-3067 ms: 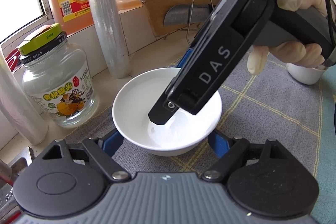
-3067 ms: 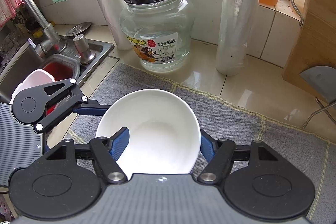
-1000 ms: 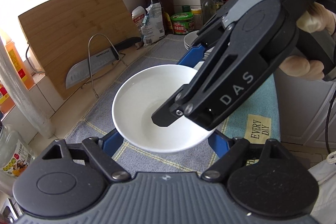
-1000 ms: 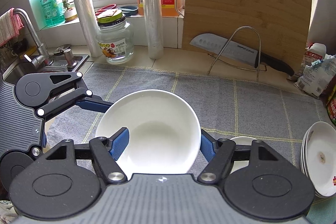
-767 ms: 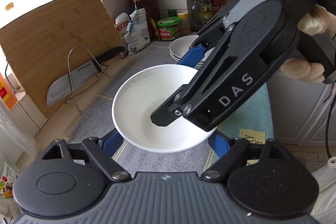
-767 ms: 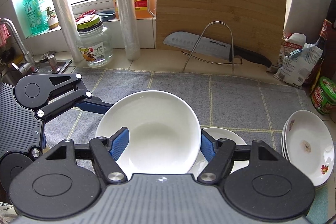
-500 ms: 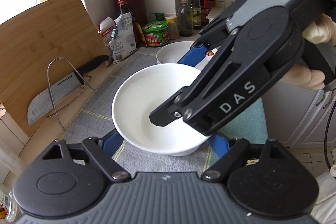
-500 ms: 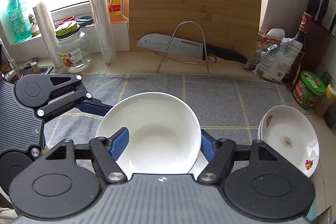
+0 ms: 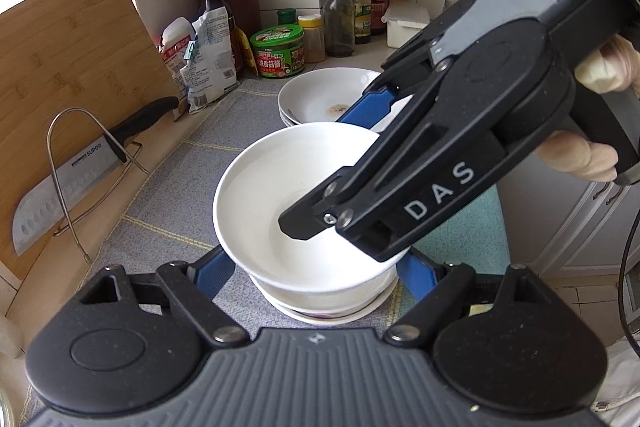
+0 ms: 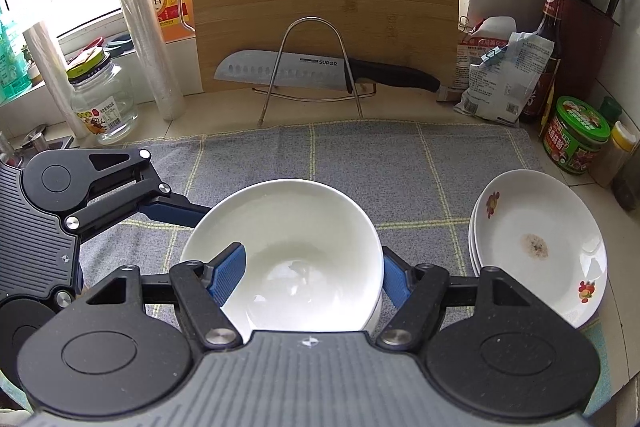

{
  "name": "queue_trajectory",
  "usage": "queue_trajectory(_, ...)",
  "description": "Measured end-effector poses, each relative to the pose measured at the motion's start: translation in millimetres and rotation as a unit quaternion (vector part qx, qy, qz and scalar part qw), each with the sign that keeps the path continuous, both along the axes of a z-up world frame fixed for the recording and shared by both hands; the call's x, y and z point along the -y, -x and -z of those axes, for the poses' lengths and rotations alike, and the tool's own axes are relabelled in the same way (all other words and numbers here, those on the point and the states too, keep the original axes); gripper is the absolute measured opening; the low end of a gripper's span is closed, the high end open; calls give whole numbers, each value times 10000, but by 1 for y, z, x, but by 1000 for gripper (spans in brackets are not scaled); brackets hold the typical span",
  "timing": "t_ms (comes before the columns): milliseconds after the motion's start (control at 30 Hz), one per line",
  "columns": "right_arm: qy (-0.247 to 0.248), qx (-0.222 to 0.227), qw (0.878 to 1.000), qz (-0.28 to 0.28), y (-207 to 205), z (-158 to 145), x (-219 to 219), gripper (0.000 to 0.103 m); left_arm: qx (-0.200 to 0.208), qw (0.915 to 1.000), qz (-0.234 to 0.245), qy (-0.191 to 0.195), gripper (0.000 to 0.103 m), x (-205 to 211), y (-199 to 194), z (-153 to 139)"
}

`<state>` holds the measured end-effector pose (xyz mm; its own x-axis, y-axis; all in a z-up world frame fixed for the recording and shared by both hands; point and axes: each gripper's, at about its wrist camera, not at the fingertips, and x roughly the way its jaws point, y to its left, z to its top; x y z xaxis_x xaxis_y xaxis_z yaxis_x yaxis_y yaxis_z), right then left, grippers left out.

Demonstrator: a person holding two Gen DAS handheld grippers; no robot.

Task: Organize plates and bowls
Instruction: 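Lower the white bowl into the nested bowls and open the right gripper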

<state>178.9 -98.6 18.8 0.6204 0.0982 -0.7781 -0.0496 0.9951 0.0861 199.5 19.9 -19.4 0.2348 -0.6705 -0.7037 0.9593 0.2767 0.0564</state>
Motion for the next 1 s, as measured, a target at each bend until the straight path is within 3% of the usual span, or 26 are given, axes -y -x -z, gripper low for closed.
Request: queue_trajectory(1000,-196,-85,9994,256,-2,13,3,76,-9,9997,127,-223,87,10,-3,5)
